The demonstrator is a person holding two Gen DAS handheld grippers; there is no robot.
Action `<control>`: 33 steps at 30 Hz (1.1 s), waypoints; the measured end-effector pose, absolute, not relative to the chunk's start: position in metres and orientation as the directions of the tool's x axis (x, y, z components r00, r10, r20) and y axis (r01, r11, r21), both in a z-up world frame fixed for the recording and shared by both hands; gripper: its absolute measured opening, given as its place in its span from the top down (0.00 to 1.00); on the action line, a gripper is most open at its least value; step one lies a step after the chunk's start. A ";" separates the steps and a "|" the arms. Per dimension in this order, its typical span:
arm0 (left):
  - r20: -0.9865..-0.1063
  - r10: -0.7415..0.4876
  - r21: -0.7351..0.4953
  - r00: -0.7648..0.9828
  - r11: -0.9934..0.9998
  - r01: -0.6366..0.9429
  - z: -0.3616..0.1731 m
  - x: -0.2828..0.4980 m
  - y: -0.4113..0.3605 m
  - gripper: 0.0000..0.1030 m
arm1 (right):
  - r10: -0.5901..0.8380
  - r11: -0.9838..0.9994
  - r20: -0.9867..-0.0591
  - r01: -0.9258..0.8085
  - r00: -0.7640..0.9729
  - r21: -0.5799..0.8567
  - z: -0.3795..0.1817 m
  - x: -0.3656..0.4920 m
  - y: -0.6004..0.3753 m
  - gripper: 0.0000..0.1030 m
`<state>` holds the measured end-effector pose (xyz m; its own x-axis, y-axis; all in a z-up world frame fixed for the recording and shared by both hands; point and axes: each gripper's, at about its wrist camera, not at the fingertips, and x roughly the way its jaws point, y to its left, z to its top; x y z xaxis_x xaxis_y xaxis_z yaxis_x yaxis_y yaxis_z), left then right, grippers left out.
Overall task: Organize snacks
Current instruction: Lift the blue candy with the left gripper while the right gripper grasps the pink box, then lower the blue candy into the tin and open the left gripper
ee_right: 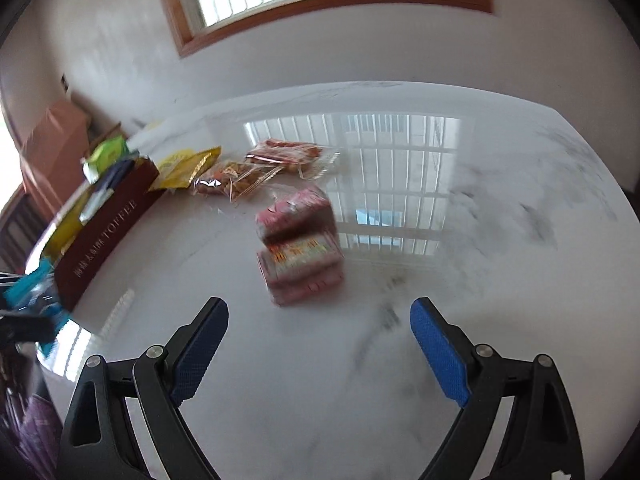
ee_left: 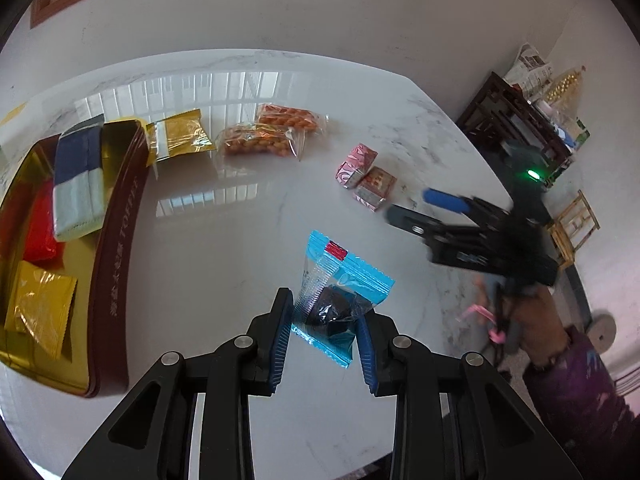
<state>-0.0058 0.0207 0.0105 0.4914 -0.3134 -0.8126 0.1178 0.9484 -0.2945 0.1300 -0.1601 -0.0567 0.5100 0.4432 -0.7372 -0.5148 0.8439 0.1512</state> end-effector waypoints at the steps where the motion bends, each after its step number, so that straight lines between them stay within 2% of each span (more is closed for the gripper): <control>1: -0.812 -0.313 -0.294 0.492 0.948 0.119 0.012 -0.007 0.021 0.69 | 0.440 0.839 -0.744 -0.525 0.504 0.141 -0.057 0.134 -0.155 0.12; 6: -0.809 -0.312 -0.298 0.497 0.948 0.110 0.014 -0.009 0.024 0.69 | 0.432 0.830 -0.767 -0.542 0.474 0.133 -0.063 0.152 -0.147 0.12; 9: -0.809 -0.319 -0.307 0.494 0.946 0.109 0.014 -0.008 0.025 0.69 | 0.437 0.810 -0.772 -0.575 0.462 0.115 -0.064 0.155 -0.142 0.16; 10: -0.810 -0.319 -0.308 0.492 0.945 0.106 0.014 -0.008 0.026 0.69 | 0.422 0.812 -0.775 -0.576 0.470 0.094 -0.064 0.154 -0.139 0.25; 11: -0.810 -0.319 -0.309 0.491 0.945 0.103 0.014 -0.008 0.026 0.69 | 0.408 0.812 -0.776 -0.579 0.481 0.069 -0.064 0.151 -0.137 0.45; 12: -0.809 -0.322 -0.313 0.492 0.944 0.102 0.013 -0.008 0.025 0.69 | 0.411 0.807 -0.774 -0.587 0.482 0.063 -0.063 0.148 -0.135 0.55; 19: -0.802 -0.331 -0.328 0.497 0.940 0.096 0.018 -0.015 0.028 0.69 | 0.390 0.853 -0.764 -0.514 0.513 0.090 -0.063 0.117 -0.149 0.58; 26: -0.773 -0.340 -0.351 0.536 0.932 0.086 0.038 -0.031 0.039 0.69 | 0.350 0.933 -0.732 -0.290 0.585 0.214 -0.061 0.109 -0.205 0.58; 33: -0.737 -0.315 -0.372 0.598 0.928 0.030 0.067 -0.049 0.083 0.69 | 0.328 0.937 -0.745 -0.298 0.581 0.179 -0.061 0.110 -0.197 0.58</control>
<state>-0.0485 0.0826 0.0674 0.5980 -0.3148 -0.7371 0.0303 0.9279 -0.3716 0.1102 -0.1973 -0.0613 0.5811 0.3276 -0.7450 -0.2985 0.9374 0.1794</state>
